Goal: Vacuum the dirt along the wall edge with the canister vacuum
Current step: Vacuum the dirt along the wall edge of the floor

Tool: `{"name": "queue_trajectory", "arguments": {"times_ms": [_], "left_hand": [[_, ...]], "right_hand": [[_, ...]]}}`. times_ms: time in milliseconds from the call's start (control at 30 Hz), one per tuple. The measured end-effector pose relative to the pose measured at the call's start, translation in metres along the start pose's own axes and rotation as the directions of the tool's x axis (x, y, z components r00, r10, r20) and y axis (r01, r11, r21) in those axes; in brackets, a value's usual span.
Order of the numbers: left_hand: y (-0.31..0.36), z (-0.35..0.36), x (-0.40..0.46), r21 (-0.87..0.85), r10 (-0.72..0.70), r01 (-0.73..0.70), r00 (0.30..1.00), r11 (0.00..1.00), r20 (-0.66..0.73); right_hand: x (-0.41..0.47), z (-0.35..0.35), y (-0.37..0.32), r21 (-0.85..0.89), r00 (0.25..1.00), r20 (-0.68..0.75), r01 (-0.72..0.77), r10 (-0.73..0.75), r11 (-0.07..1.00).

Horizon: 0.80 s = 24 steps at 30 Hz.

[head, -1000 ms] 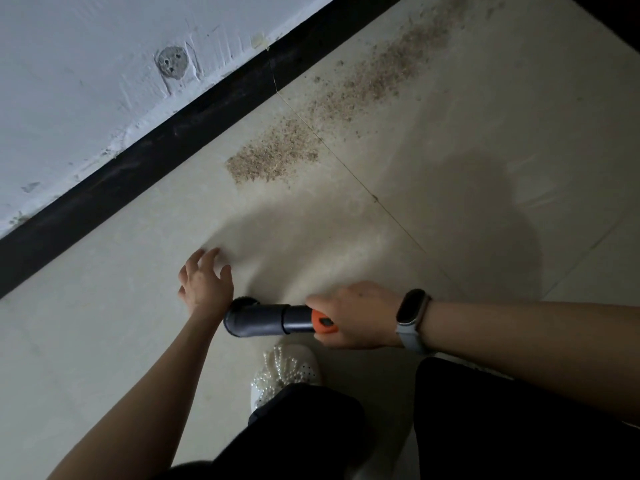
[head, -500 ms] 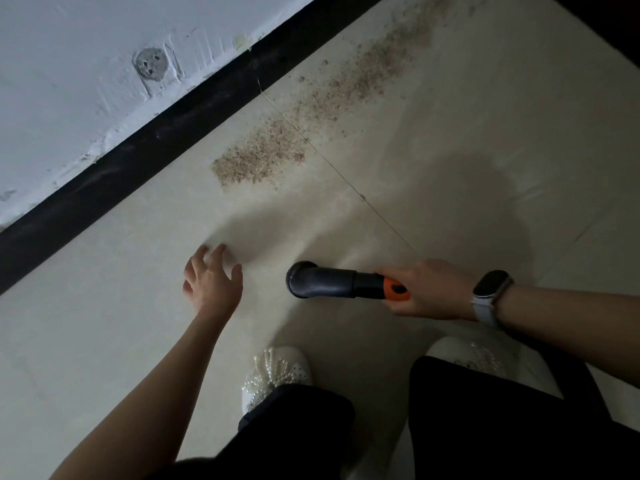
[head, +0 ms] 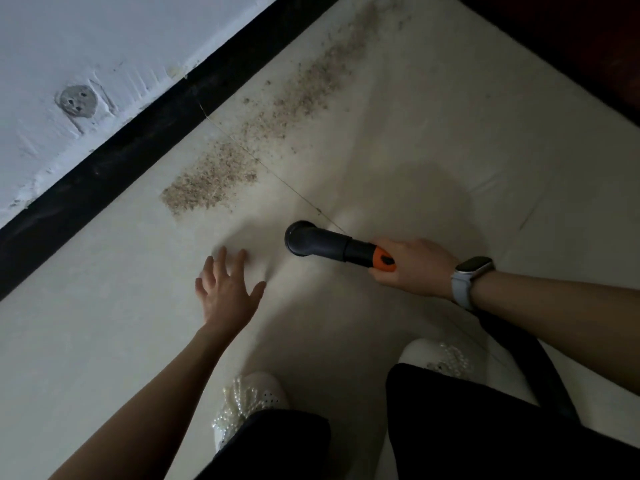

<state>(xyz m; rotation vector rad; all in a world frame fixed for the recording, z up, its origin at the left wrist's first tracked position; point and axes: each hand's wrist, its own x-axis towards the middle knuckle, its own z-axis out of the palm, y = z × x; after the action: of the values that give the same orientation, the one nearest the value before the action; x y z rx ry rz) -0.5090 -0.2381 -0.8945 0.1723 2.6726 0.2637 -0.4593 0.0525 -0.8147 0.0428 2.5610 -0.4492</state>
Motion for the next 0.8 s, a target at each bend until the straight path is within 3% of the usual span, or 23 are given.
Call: {"name": "queue_trajectory", "arguments": {"times_ms": [133,333,533,800], "left_hand": [[0.012,0.008,0.003,0.028,0.028,-0.03,0.997,0.999,0.076],[0.01,0.011,0.004,0.037,0.013,-0.016,0.996,0.999,0.083],[0.006,0.006,0.002,0.019,0.028,-0.03,0.996,0.999,0.079],[-0.012,0.001,-0.002,-0.019,-0.01,0.01,1.0,1.0,0.021]], "right_hand": [[-0.008,-0.006,0.017,0.068,0.992,-0.04,-0.116,0.118,0.991],[-0.001,-0.012,0.013,0.131,0.968,-0.101,-0.214,0.228,0.968],[0.03,-0.017,-0.022,0.222,0.98,-0.062,-0.171,0.189,0.96],[0.012,0.004,-0.017,0.144,0.994,0.043,-0.109,0.104,0.983]]}}
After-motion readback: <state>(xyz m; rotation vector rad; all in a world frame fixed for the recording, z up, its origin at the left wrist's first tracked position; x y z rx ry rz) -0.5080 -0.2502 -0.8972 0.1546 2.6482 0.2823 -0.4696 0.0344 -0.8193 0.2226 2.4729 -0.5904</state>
